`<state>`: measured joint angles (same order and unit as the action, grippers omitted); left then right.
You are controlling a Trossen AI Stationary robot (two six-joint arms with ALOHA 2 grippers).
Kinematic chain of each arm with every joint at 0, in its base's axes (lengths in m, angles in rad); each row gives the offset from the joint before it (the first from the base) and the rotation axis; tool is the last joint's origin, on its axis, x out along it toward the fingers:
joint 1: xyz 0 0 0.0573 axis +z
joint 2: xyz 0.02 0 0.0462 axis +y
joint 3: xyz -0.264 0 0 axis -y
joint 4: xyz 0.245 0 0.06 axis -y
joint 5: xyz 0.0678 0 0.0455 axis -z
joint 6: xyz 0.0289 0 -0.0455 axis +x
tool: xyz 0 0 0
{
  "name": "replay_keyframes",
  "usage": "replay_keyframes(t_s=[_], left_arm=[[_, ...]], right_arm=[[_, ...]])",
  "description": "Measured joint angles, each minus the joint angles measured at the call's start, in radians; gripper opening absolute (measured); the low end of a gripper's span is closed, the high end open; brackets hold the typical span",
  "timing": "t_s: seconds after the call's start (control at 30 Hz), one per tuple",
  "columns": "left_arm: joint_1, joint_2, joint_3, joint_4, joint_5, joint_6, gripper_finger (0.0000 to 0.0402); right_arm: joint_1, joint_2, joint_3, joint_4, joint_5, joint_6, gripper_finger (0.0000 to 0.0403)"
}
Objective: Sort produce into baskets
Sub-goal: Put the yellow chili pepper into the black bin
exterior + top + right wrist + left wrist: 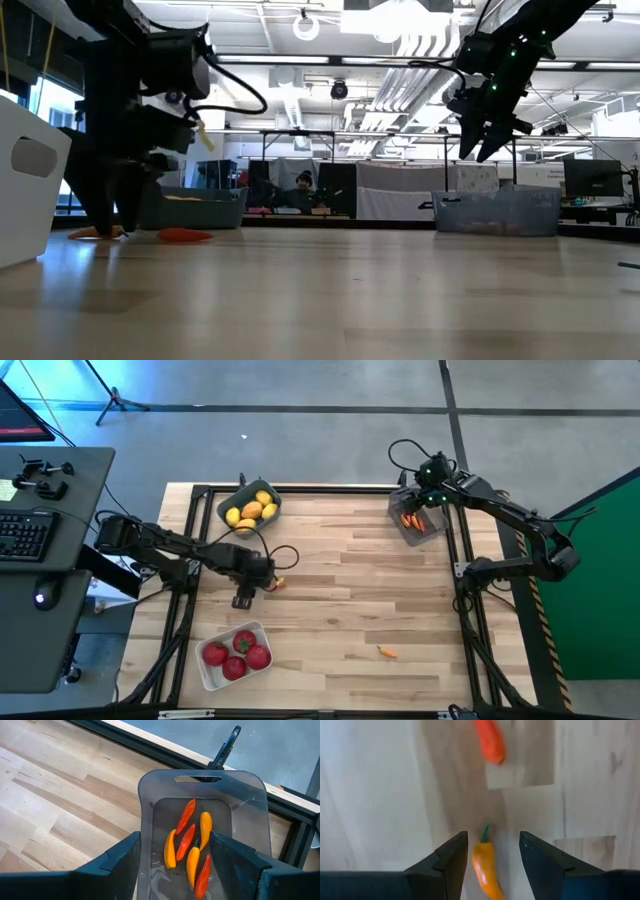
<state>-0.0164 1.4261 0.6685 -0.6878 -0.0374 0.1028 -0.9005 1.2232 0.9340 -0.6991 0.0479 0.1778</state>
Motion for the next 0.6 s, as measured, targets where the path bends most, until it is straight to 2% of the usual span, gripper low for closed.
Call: replay_keyframes(t_s=[0.23,0.47,0.6], left_arm=[[0.052,-0.001,-0.031,-0.003,0.0,-0.182,0.0168],[0.07,-0.002,-0.034,0.004,0.025,-0.192,0.0165],[0.07,-0.002,-0.034,0.005,0.025,-0.191,0.0149]], right_arm=[[0.0,0.0,0.0,0.008,0.0,0.001,0.0225],[0.0,0.0,0.001,0.025,0.0,0.004,0.0225],[0.0,0.0,0.001,0.026,0.0,0.006,0.0225]])
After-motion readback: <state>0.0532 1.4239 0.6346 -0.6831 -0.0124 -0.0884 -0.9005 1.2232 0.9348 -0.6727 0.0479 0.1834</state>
